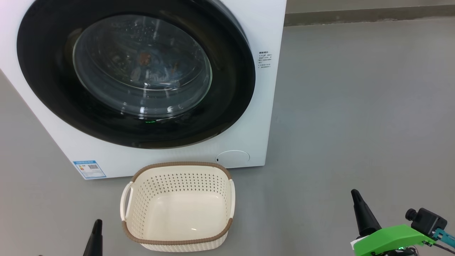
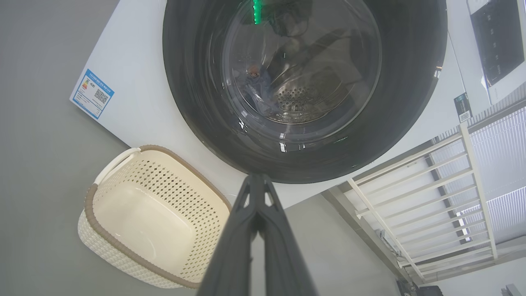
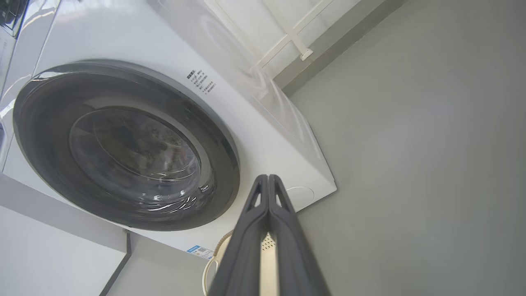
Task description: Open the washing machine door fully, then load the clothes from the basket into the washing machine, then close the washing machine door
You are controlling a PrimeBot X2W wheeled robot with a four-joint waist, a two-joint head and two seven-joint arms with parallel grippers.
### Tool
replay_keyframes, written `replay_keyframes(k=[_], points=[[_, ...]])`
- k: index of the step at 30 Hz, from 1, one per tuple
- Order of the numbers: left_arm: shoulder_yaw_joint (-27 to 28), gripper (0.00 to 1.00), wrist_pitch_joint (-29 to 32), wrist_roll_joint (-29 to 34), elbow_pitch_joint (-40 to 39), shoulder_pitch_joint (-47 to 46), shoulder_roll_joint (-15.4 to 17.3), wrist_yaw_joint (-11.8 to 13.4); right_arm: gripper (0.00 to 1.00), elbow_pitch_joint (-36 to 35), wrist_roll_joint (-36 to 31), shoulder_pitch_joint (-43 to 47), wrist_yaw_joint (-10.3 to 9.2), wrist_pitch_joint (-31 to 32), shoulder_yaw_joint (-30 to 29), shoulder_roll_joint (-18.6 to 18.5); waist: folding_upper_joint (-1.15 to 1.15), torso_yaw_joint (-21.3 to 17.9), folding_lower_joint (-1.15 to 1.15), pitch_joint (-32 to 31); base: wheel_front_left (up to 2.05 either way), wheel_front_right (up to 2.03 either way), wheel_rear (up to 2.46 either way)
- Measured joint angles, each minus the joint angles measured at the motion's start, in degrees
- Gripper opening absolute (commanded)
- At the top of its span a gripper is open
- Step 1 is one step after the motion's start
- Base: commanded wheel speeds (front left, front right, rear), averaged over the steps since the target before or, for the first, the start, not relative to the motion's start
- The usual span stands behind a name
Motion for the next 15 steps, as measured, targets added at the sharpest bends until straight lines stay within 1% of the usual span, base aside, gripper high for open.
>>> replay_keyframes(k=[15], points=[[2.09, 0.00, 2.50, -5.66, 0.24, -1.19, -1.60, 0.00, 0.00, -0.45, 8.91, -0.04, -0.01, 2.38, -1.96, -0.01, 0.00, 0.18, 0.00, 0.11, 0.00, 0.00, 0.00]])
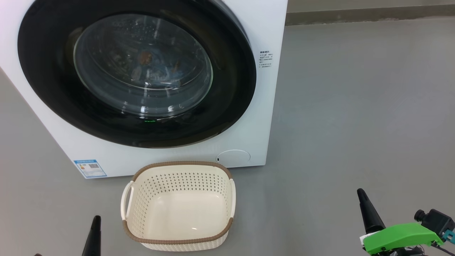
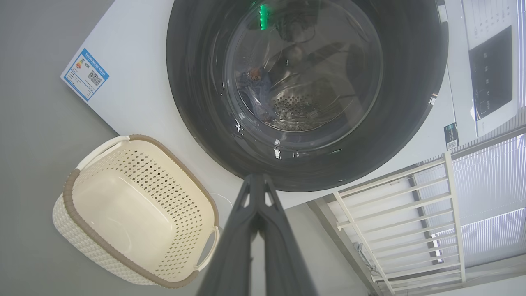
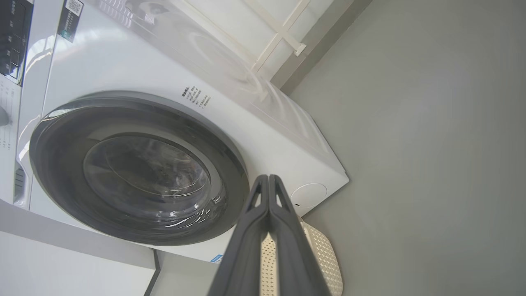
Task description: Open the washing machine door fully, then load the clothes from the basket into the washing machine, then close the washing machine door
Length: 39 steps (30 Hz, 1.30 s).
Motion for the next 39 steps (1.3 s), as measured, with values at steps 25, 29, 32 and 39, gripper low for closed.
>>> replay_keyframes(k=[25, 29, 32, 39], points=[[3.34, 0.00, 3.92, -8.14, 0.30, -2.02, -2.93, 0.00, 0.00, -0.80, 14.40, -1.16, -0.15, 3.89, -3.18, 0.04, 0.00, 0.30, 0.00, 0.18, 0.00, 0.00, 0.00], [4.07, 0.00, 4.54, -9.90, 0.31, -2.28, -3.34, 0.00, 0.00, -0.94, 17.55, -1.27, -0.15, 4.83, -3.93, 0.04, 0.00, 0.36, 0.00, 0.22, 0.00, 0.00, 0.00], [4.47, 0.00, 5.16, -11.04, 0.31, -2.32, -3.63, 0.00, 0.00, -1.07, 19.03, -1.40, -0.15, 5.34, -4.23, 0.05, 0.00, 0.39, 0.00, 0.24, 0.00, 0.00, 0.00], [5.54, 0.00, 6.33, -13.25, 0.43, -3.41, -4.61, 0.00, 0.00, -1.24, 23.27, -1.69, -0.16, 6.39, -5.41, 0.08, 0.00, 0.48, 0.00, 0.30, 0.00, 0.00, 0.00]])
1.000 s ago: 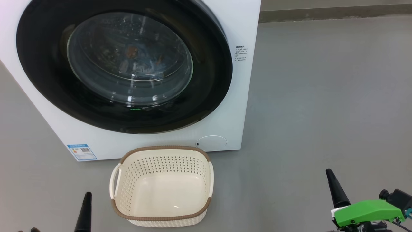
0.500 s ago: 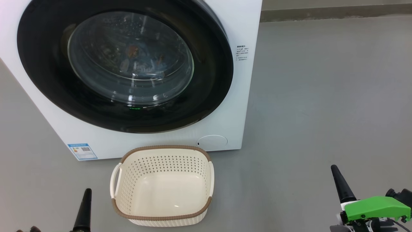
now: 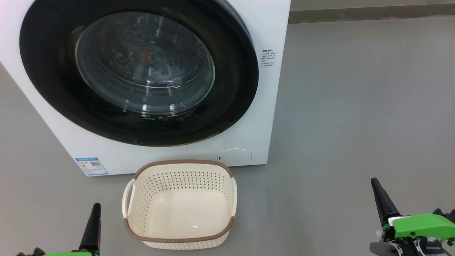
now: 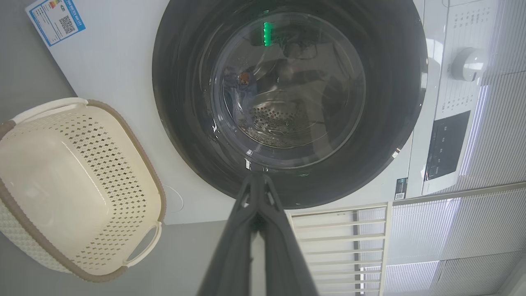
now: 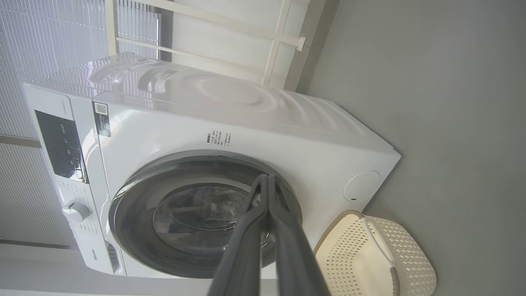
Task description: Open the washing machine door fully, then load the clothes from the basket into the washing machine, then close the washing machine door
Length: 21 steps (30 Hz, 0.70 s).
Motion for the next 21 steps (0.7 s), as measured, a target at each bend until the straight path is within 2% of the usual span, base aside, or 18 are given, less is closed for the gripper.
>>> replay_keyframes(k=[21], points=[[2.60, 0.00, 3.16, -6.22, 0.21, -1.35, -2.22, -0.01, 0.00, -0.66, 11.48, -0.75, -0.01, 3.05, -2.49, 0.08, 0.00, 0.22, 0.00, 0.14, 0.00, 0.00, 0.00]])
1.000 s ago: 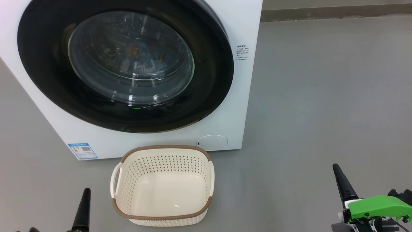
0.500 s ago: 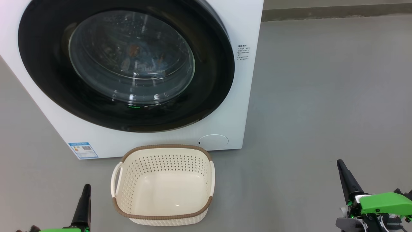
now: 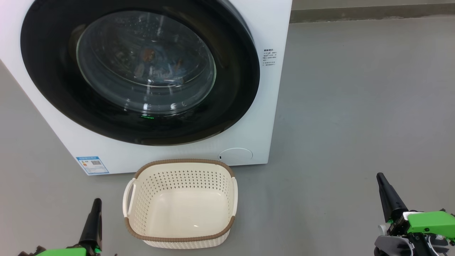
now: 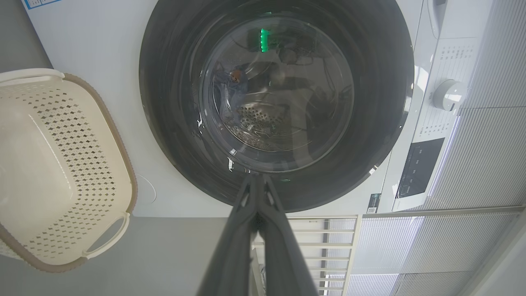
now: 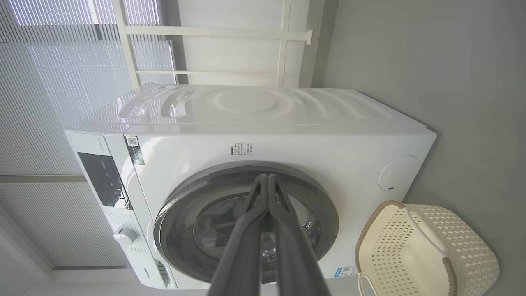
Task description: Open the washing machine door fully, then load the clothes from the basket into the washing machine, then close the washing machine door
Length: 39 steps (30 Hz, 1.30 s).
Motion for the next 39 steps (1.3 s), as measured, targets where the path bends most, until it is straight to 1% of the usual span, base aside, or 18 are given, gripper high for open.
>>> replay_keyframes(k=[39], points=[[0.25, 0.00, 0.02, 0.01, 0.00, -0.01, -0.03, 0.00, 0.00, -0.01, -0.01, -0.25, 0.00, 0.48, -0.70, 0.32, 0.00, 0.00, 0.00, 0.00, 0.00, 0.00, 0.00]])
